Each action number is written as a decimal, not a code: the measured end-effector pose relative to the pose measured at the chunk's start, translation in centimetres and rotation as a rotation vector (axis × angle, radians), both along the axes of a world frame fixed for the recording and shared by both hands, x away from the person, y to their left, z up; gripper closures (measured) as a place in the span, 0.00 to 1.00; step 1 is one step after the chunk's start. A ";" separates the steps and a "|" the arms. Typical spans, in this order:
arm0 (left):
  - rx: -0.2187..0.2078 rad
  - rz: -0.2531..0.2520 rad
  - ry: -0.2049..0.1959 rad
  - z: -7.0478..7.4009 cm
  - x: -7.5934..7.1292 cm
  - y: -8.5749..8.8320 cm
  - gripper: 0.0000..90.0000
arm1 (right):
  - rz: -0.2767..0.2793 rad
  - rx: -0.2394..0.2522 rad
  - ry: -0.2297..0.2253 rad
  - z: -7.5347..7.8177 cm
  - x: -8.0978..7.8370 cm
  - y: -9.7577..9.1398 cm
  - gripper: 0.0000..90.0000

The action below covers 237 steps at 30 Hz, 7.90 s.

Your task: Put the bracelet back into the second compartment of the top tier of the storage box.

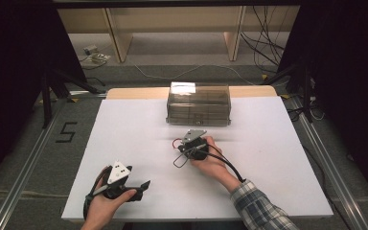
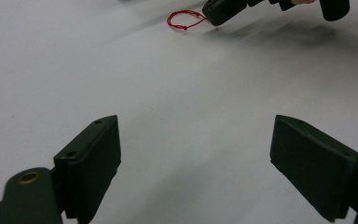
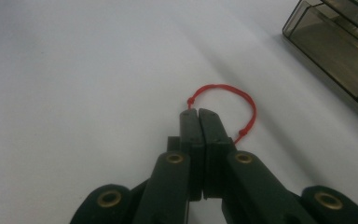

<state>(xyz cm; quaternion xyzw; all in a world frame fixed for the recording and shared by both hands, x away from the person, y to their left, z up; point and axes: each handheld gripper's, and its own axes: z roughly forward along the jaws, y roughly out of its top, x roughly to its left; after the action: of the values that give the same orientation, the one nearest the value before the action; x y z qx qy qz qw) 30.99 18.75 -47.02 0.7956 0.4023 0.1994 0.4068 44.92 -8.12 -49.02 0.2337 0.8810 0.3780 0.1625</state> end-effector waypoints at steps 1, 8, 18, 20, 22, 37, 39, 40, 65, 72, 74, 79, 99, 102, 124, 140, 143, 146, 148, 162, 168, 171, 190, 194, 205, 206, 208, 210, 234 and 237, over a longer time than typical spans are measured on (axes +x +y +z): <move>-0.001 0.001 0.000 0.0 0.0 0.0 0.18 | -0.001 0.002 0.001 0.1 0.0 0.0 1.00; 0.000 0.000 -0.001 0.0 0.0 0.0 0.18 | -0.001 0.015 -0.002 0.5 -0.1 -0.3 1.00; 0.001 -0.001 -0.001 -0.1 0.0 -0.1 0.18 | 0.000 0.039 -0.014 1.6 -0.6 -0.9 1.00; 0.001 -0.001 -0.002 0.0 0.0 -0.1 0.18 | -0.002 0.048 -0.016 1.9 -0.6 -1.0 1.00; 0.001 0.001 -0.004 0.0 0.0 -0.1 0.18 | 0.004 0.051 -0.020 2.2 -0.7 -1.2 1.00; 0.002 0.007 -0.008 0.0 0.0 0.0 0.18 | 0.008 0.091 -0.024 3.6 -1.4 -1.9 1.00; 0.002 0.007 -0.009 0.0 0.0 0.0 0.18 | 0.007 0.094 -0.025 3.8 -1.5 -2.0 1.00; 0.002 0.007 -0.009 0.0 0.0 0.0 0.18 | 0.006 0.095 -0.024 3.8 -1.5 -2.1 1.00; 0.000 0.012 -0.015 0.0 0.0 0.0 0.18 | -0.014 0.123 -0.029 5.6 -2.0 -4.1 1.00; -0.001 0.015 -0.017 0.1 0.0 0.0 0.18 | -0.018 0.127 -0.027 5.9 -2.1 -4.6 1.00; -0.001 0.014 -0.019 0.1 0.0 0.0 0.18 | -0.021 0.126 -0.029 6.0 -2.1 -4.7 1.00; -0.001 0.017 -0.019 0.1 0.0 0.0 0.18 | -0.027 0.135 -0.032 6.3 -2.1 -5.2 1.00; -0.001 0.016 -0.019 0.1 0.0 -0.1 0.18 | -0.052 0.150 -0.044 7.6 -2.2 -6.6 1.00; -0.001 0.016 -0.018 0.0 0.0 -0.1 0.18 | -0.055 0.155 -0.044 7.7 -2.2 -6.7 1.00; -0.001 0.015 -0.019 0.0 0.0 -0.1 0.18 | -0.070 0.162 -0.053 8.8 -1.9 -7.1 1.00; -0.002 0.013 -0.020 0.1 0.0 -0.2 0.18 | -0.068 0.153 -0.066 9.8 -1.5 -6.9 1.00; -0.002 0.012 -0.020 0.1 0.0 -0.2 0.18 | -0.069 0.156 -0.066 9.9 -1.4 -6.9 1.00; -0.003 0.013 -0.020 0.1 0.0 -0.1 0.18 | -0.071 0.159 -0.065 10.1 -1.4 -6.8 1.00; -0.002 0.012 -0.020 0.1 0.0 -0.2 0.18 | -0.071 0.157 -0.067 10.2 -1.4 -6.8 1.00; -0.002 0.013 -0.021 0.1 0.0 -0.1 0.18 | -0.081 0.166 -0.069 10.7 -0.9 -6.9 1.00; -0.003 0.012 -0.021 0.1 0.0 -0.2 0.18 | -0.086 0.167 -0.070 10.9 -0.7 -6.9 1.00; -0.004 0.013 -0.021 0.1 0.0 -0.2 0.18 | -0.092 0.167 -0.069 11.0 -0.4 -6.9 1.00; -0.006 0.013 -0.022 0.1 0.0 -0.1 0.18 | -0.112 0.164 -0.077 11.5 0.9 -6.6 1.00; -0.006 0.013 -0.022 0.1 0.0 -0.1 0.18 | -0.120 0.162 -0.078 11.5 1.1 -6.6 1.00; -0.007 0.013 -0.023 0.1 0.0 -0.2 0.18 | -0.133 0.156 -0.072 11.5 1.7 -6.6 1.00; -0.008 0.013 -0.024 0.1 0.0 -0.2 0.18 | -0.133 0.156 -0.070 11.4 1.7 -6.5 1.00; -0.007 0.013 -0.022 0.1 0.0 -0.1 0.18 | -0.135 0.155 -0.069 11.4 1.9 -6.5 1.00; -0.008 0.015 -0.022 0.1 0.0 -0.1 0.18 | -0.135 0.154 -0.067 11.4 1.9 -6.5 1.00; -0.008 0.015 -0.022 0.1 0.0 -0.1 0.18 | -0.157 0.139 -0.057 11.3 3.1 -6.0 1.00; -0.009 0.015 -0.023 0.1 0.0 -0.1 0.18 | -0.157 0.137 -0.055 11.3 3.2 -6.1 1.00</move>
<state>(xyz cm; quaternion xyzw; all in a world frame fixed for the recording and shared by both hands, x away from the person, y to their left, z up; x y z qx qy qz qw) 31.03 18.63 -46.94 0.7884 0.4046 0.2097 0.4133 48.08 -14.19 -37.71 0.3021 0.8273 0.4298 0.1991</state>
